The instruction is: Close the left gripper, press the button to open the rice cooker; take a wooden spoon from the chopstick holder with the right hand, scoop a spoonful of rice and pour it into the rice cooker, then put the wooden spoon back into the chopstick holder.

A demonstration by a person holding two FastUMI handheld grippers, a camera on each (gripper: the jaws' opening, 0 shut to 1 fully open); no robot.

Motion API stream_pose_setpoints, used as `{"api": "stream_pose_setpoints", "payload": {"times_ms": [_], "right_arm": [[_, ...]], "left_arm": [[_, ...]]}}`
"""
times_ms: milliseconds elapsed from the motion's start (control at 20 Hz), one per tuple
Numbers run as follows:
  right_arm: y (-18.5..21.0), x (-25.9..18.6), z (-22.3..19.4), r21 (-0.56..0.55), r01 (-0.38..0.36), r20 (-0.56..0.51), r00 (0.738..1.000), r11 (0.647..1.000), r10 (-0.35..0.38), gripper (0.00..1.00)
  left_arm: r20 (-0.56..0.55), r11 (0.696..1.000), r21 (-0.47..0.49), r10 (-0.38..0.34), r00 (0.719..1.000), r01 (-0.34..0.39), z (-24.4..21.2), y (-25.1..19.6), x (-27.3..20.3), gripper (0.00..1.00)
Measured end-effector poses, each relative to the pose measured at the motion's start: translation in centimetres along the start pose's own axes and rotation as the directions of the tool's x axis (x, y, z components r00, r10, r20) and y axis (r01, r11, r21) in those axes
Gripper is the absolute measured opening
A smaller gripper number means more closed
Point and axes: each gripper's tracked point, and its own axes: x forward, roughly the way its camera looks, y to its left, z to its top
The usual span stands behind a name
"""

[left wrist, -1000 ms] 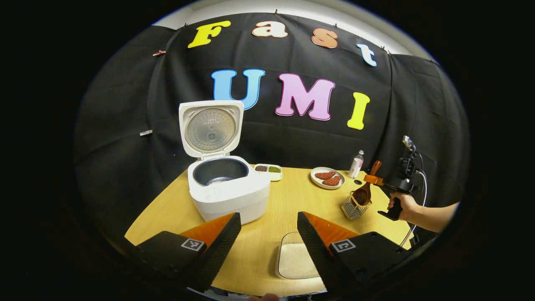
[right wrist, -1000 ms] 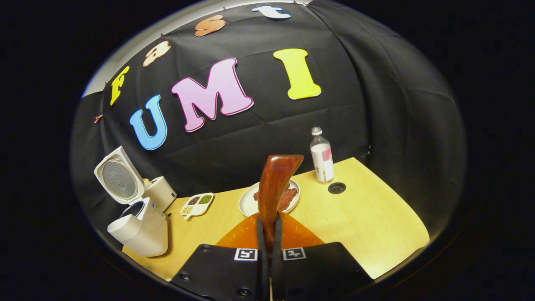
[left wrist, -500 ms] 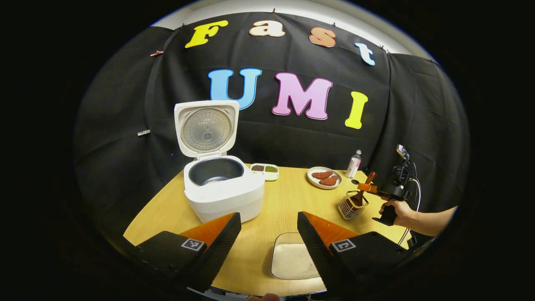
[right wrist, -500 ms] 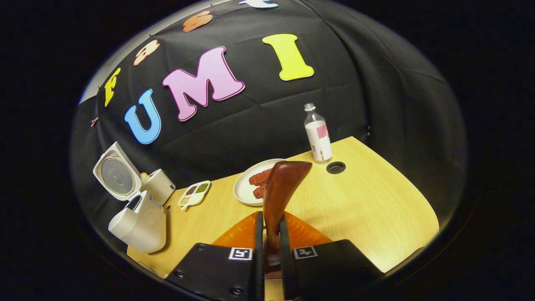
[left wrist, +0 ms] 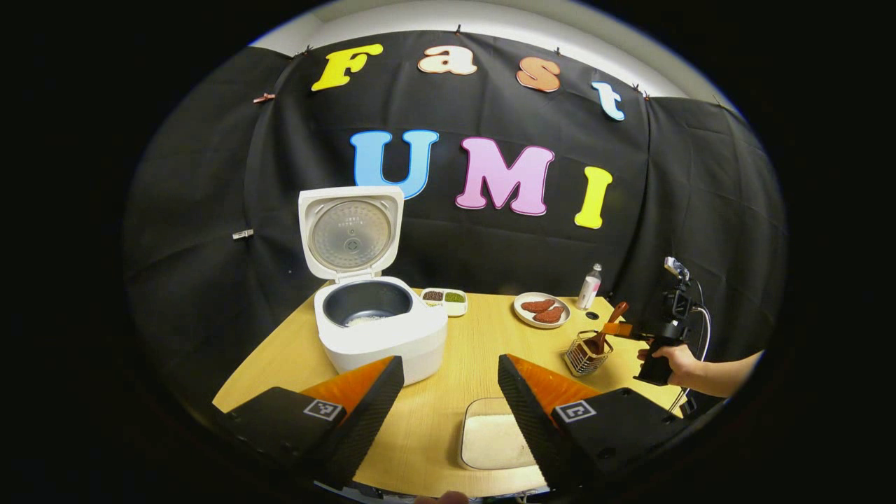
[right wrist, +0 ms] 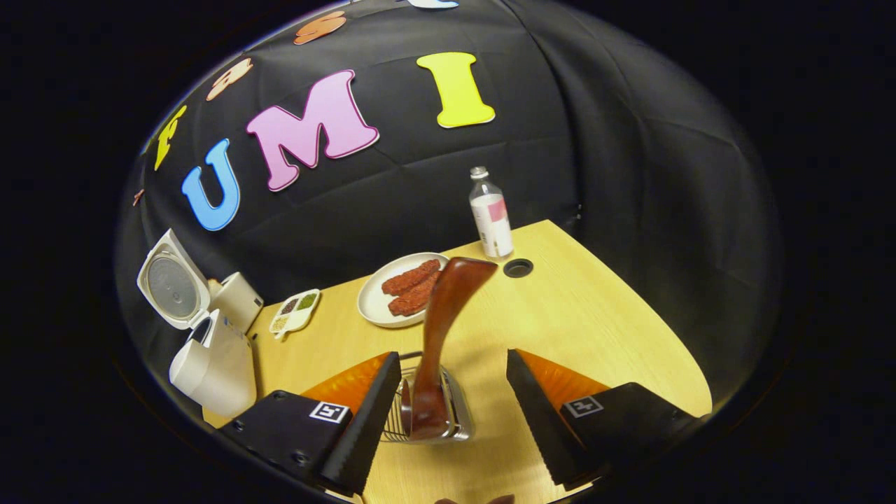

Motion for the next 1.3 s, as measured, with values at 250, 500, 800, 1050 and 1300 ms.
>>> {"api": "stream_pose_setpoints", "payload": {"times_ms": [250,500,800,1050,1300], "right_arm": [[1.0,-6.0,1.5,0.012,0.001,0.063,0.998,1.000,-0.001,0.97],[4.8,-13.5,3.2,0.008,-0.047,0.135,0.990,0.999,0.045,0.98],[9.4,-20.2,3.8,-0.036,-0.098,0.181,0.978,0.995,0.103,0.98],[11.8,-23.4,3.5,-0.057,-0.114,0.182,0.976,0.992,0.123,0.98],[14.8,-26.1,2.9,-0.074,-0.143,0.186,0.970,0.987,0.155,0.98]], "left_arm": [[0.067,1.000,-0.004,-0.021,0.998,0.021,3.4,1.1,0.0,0.94],[0.189,1.000,0.020,-0.010,0.982,0.007,10.1,3.8,1.7,0.95],[0.360,0.996,0.010,0.076,0.930,-0.085,20.3,9.7,5.4,0.95],[0.411,0.993,-0.013,0.110,0.905,-0.115,26.2,13.6,9.7,0.94],[0.412,0.984,0.008,0.159,0.897,-0.178,28.7,17.0,14.9,0.94]]}}
